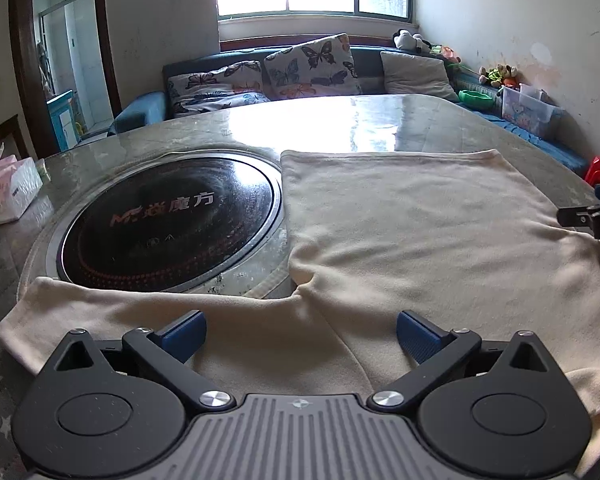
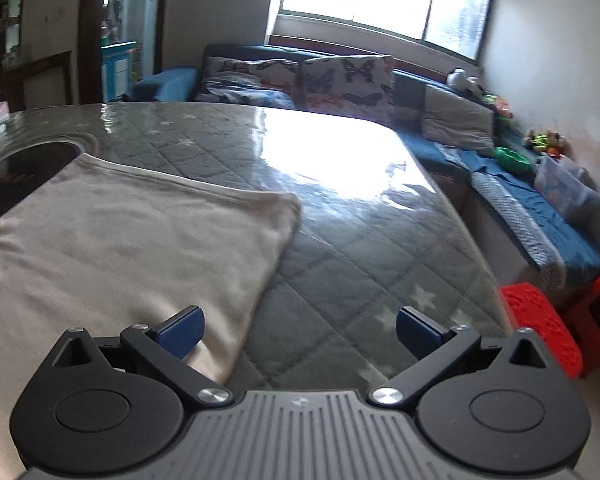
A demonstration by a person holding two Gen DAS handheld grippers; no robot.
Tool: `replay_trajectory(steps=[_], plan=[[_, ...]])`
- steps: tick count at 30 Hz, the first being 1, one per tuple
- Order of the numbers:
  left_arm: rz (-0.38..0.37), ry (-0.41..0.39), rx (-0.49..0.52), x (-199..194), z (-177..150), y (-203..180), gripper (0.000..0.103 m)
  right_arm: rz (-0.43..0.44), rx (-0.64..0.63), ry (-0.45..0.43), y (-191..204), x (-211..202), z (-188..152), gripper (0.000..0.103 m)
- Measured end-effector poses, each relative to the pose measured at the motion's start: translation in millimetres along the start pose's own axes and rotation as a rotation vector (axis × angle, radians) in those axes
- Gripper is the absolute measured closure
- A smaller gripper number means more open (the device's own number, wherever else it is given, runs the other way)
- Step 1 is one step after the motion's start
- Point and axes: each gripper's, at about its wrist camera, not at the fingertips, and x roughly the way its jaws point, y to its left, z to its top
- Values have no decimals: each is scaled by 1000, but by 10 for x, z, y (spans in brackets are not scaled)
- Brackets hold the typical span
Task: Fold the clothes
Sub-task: 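Smooth the sweatshirt body flat with both open grippers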
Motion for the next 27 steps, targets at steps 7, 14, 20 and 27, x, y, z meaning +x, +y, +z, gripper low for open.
replay_trajectory(steps=[7, 14, 20, 27], plan=[[-3, -2, -3, -7, -13, 14, 0, -70, 25, 20, -91, 168, 104, 0], [-19, -11, 19, -107, 35, -82, 0, -68, 26, -37, -277, -264, -83, 0], [-58, -22, 50, -188, 88, -253, 0, -102, 119, -28, -482, -584, -521, 0], [-117, -21, 91, -201, 136, -540, 0, -159, 219, -5, -731, -684, -886, 0]])
